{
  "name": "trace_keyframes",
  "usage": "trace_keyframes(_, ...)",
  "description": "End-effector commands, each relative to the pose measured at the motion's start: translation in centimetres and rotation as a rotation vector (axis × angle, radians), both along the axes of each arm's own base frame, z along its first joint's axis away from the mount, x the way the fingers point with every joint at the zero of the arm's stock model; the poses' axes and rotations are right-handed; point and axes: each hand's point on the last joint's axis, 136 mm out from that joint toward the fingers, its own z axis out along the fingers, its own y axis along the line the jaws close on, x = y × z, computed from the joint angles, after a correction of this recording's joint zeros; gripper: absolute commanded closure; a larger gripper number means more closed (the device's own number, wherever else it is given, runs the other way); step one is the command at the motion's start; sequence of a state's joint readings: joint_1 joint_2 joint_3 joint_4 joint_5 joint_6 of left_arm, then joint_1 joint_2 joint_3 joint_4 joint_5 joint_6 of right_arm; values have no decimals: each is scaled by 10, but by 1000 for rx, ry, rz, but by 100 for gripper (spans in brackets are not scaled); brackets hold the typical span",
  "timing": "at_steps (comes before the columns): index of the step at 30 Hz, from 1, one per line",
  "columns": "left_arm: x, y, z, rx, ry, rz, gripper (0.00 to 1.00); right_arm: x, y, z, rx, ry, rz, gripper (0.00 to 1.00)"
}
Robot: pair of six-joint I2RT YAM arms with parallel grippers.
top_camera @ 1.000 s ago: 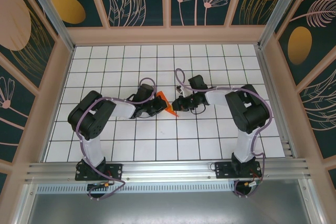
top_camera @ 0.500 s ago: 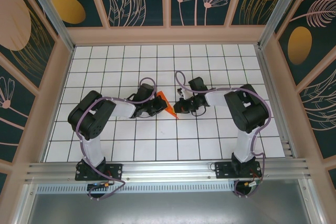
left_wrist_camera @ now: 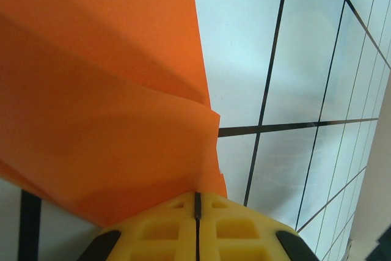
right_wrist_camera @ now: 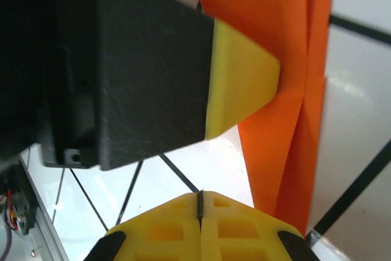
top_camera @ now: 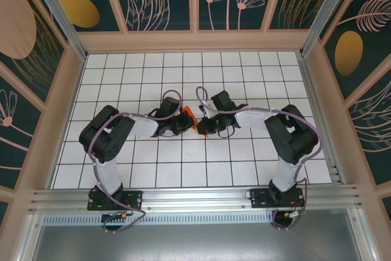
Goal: Fold a paper plane with a square sheet of paper (pick it up from the middle)
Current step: Fold the wing for the fifth time at the center of the table.
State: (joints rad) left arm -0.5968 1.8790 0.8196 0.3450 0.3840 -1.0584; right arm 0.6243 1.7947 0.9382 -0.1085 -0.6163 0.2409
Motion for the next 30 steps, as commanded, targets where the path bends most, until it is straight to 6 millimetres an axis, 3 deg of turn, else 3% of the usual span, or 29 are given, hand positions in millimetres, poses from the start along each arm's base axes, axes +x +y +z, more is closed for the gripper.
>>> trace_keyframes(1, -9, 29, -46, 158, 92, 67, 91, -3, -5, -17, -67, 23, 7, 96)
trace_keyframes(6, -10, 29, -46, 160, 100, 75, 90, 1, -16, -31, -130, 33, -30, 98)
trace_keyframes(18, -9, 32, -50, 196, 114, 75, 90, -5, -25, -34, -81, 81, -31, 99)
trace_keyframes(21, -8, 32, -49, 198, 114, 73, 90, -8, -22, -28, -20, 102, -15, 98)
trace_keyframes(26, -7, 31, -48, 198, 111, 69, 90, 5, -7, 7, 74, 50, 5, 98)
trace_keyframes(30, -7, 30, -48, 194, 109, 64, 90, 16, -4, 5, 73, 51, -5, 98)
